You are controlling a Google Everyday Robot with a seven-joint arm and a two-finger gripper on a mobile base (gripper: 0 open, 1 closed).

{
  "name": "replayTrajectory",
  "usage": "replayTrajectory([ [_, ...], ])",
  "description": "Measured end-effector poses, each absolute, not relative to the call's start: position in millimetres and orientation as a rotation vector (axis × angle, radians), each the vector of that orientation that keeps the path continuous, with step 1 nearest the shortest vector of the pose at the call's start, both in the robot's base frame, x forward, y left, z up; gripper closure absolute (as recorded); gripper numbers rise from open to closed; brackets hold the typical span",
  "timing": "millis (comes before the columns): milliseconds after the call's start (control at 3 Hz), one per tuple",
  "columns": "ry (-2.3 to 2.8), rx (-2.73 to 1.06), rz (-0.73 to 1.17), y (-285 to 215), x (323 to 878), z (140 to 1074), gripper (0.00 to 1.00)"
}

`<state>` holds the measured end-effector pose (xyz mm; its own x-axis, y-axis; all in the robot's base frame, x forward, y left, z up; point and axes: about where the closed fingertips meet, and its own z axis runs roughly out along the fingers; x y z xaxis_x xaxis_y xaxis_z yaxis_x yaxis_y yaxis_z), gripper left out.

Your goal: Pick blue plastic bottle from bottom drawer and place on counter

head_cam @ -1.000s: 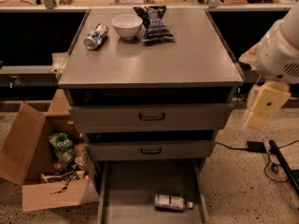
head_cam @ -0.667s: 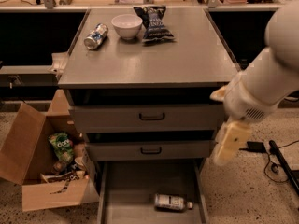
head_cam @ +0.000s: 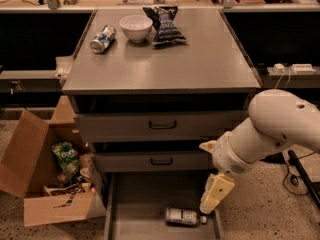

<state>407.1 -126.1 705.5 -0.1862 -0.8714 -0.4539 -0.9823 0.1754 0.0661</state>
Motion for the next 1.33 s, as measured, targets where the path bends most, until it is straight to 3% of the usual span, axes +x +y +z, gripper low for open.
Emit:
replayTrajectory([
  [667, 2.174, -1.761, 0.487, -128.9, 409.7, 674.3, 0.0],
  [1333, 2.204, -1.715, 0.497, -135.0, 407.3, 522.0, 0.0],
])
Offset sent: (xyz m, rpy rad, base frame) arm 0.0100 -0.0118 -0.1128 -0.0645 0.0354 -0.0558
